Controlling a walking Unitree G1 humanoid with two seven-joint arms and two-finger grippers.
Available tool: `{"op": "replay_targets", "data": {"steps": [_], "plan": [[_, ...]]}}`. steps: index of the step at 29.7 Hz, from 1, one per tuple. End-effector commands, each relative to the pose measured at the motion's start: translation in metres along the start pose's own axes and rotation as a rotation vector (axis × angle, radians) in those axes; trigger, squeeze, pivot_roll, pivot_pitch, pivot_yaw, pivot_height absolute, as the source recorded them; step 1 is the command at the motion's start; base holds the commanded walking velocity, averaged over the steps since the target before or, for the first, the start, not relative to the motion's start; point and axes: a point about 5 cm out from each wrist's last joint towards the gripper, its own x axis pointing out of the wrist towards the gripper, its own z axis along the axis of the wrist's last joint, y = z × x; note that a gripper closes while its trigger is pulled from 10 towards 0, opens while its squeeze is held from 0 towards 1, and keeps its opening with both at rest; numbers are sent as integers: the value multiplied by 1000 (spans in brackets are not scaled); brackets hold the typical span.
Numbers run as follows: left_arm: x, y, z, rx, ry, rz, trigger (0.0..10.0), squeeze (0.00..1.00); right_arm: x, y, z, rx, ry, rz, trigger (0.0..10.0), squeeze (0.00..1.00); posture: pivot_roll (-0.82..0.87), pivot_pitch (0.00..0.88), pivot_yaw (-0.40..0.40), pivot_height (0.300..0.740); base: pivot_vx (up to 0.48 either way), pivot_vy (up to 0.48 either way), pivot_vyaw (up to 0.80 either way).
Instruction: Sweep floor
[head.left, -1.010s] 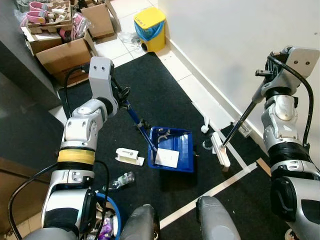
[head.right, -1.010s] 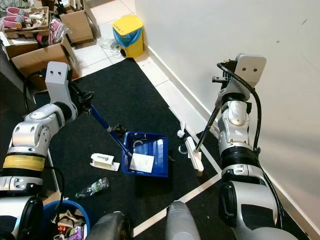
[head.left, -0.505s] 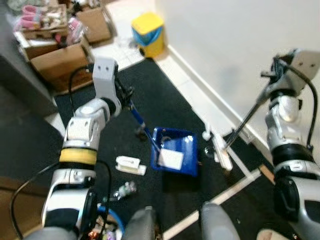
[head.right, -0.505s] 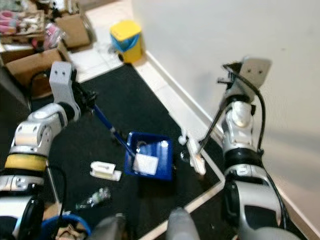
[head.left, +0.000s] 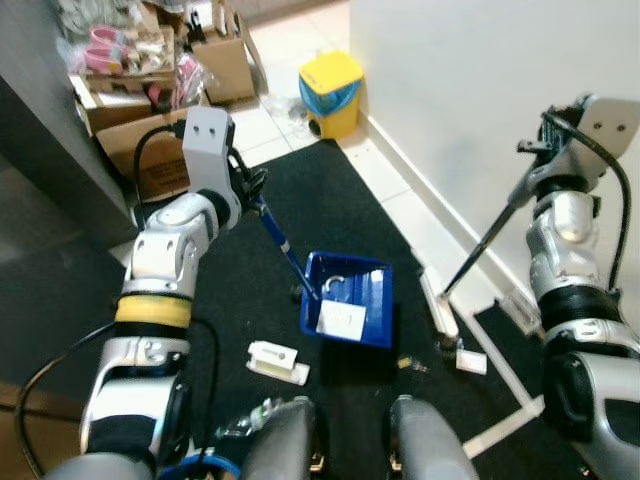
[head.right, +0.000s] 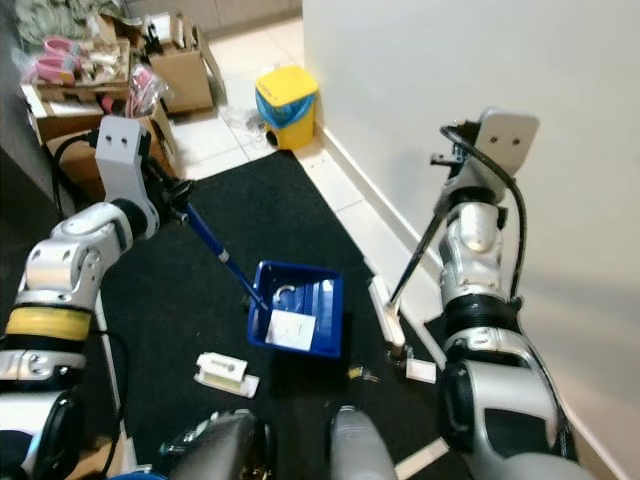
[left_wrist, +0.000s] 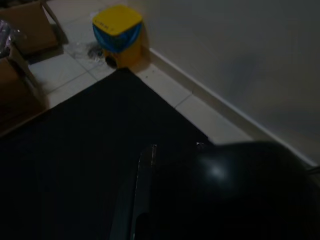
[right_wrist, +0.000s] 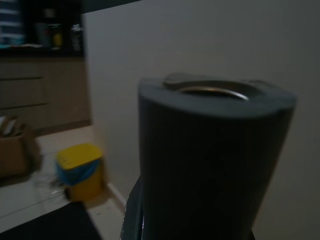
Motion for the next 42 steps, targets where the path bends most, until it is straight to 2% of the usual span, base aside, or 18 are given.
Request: {"op": "replay_targets", "data": {"steps": [1,10,18,23,30,42], "plan": [[-2,0,8,20,-34,0,10000,0,2,1,6,2,-36,3,10000,0,-26,13,56,740,0,0,0],[-1,-1,8,32,-34,-6,10000,0,1,0,4,1,-31,-3,10000,0,-25,15,60,740,0,0,0],[0,3,-4,44,6,3,10000,0,-2,-4,0,-14,-15,-10,10000,0,-21,30,63,740,0,0,0],[10,-3,-11,43,40,-23,10000,0,-4,-10,-3,-43,-8,-23,10000,0,-18,57,68,740,0,0,0],[24,-15,-5,53,36,-58,10000,0,-5,-17,-2,-52,-18,-40,10000,0,-37,74,88,740,0,0,0],[30,-15,-3,45,24,-65,10000,0,-5,-14,-2,-50,-16,-40,10000,0,-36,69,81,740,263,-389,0]]}}
